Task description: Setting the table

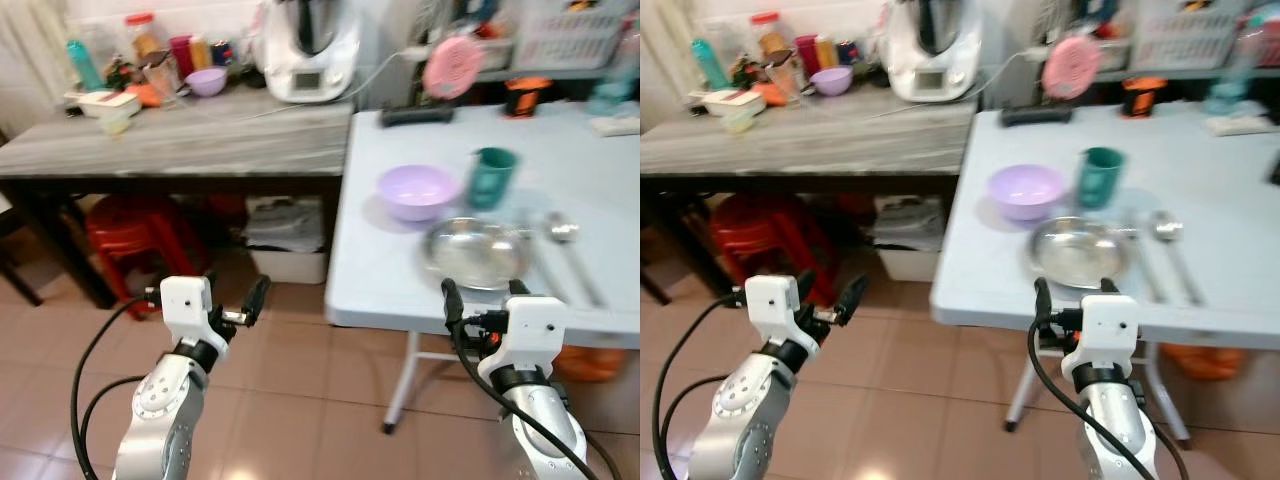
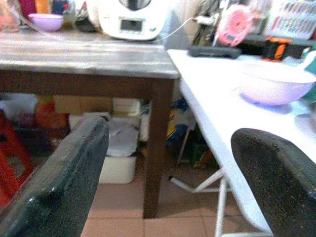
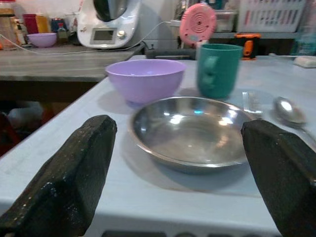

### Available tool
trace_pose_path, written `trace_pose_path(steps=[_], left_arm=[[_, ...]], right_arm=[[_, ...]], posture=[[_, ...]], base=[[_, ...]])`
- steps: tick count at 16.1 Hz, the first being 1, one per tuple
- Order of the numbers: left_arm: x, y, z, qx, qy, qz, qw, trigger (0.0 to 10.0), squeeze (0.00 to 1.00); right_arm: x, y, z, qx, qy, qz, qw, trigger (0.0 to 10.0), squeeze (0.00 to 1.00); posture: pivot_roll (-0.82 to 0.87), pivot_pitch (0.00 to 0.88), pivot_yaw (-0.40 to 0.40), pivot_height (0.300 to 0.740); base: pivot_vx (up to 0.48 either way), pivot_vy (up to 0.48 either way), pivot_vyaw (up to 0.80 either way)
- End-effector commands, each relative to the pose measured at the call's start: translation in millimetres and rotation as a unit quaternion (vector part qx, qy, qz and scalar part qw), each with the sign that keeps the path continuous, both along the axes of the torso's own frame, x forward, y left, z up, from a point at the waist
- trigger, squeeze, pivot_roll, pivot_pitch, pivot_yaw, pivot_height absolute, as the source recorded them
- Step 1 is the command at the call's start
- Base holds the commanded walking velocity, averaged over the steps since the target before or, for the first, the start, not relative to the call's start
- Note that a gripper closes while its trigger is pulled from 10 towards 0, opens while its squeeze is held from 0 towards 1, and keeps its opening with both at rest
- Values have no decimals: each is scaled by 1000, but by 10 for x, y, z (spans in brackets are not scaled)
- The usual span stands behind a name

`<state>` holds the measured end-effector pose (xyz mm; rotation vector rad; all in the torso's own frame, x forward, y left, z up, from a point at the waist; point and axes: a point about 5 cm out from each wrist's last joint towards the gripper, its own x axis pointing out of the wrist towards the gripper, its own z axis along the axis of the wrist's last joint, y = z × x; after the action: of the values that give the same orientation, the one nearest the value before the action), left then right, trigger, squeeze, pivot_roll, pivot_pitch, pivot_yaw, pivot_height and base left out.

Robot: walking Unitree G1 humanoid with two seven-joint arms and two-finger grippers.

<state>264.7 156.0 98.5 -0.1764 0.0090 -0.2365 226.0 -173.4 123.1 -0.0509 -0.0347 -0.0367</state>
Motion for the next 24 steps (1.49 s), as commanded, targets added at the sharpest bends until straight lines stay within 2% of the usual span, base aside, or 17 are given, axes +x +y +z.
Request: trace_pose_path(steps=[1, 9, 15, 17, 24], left_arm=[[-5, 94, 0, 8, 4, 10, 1000, 10000, 0], [1, 75, -16, 8, 6, 10, 1000, 10000, 0], [-43, 95, -28, 4, -1, -1, 1000, 10000, 0], [-57, 91, -39, -2, 1, -11, 1000, 10000, 0], [-79, 20, -30, -15, -3, -46, 999, 10000, 0]], right_arm=[[3, 68, 26, 8, -5, 10, 1000, 10000, 0], [-1, 76, 15, 9, -3, 14, 1000, 10000, 0], [-7, 83, 6, 5, 0, 23, 1000, 10000, 0], [-10, 81, 6, 3, -1, 22, 1000, 10000, 0], [-22, 68, 0, 6, 1, 20, 1000, 10000, 0]], posture=[[-86, 2, 119, 740], [-88, 5, 115, 740], [-86, 7, 110, 740], [-88, 9, 112, 740], [-93, 8, 113, 740]], base=[[0, -364, 0], [0, -381, 0], [0, 0, 0], [0, 0, 678], [0, 0, 67]])
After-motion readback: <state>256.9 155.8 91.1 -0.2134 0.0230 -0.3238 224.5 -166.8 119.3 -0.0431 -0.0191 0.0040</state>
